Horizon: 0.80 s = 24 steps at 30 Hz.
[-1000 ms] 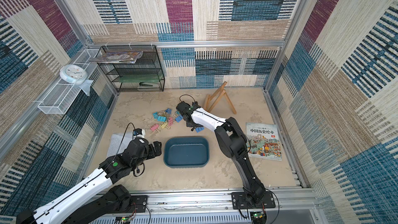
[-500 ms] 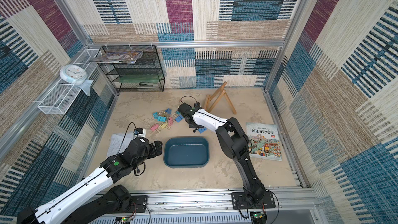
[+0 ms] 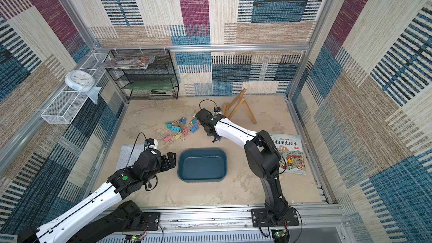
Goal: Put the binder clips in the storage box
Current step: Pick up the binder clip at the center of the board, then place the binder clip in the storage box.
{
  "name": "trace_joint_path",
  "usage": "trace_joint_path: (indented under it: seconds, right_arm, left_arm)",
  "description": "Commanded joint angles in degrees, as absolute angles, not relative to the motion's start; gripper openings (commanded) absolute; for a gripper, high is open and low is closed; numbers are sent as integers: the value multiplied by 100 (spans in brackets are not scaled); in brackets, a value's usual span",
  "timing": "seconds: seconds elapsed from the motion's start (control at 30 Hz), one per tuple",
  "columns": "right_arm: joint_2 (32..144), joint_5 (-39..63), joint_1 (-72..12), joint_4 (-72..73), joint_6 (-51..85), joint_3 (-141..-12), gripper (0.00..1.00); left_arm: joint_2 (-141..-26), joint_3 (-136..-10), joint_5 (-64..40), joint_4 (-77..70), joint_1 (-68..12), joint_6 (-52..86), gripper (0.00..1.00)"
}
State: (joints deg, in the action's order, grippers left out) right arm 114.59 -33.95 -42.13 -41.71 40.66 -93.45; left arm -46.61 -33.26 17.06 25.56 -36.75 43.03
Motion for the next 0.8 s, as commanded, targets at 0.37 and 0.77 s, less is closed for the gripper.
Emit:
trace_joint_path:
  seconds: [0.37,0.77]
  right_arm:
    - [7244,-350,-4447,550,5110,-4853,0]
    - [8427,-1190,-5931,1781,6508,-4420,0]
  left_arm:
    - [-4423,-3239,1816,2408,-3665,4216,99]
    - [-4263,-3148,1798,2346,-3665,4227,99]
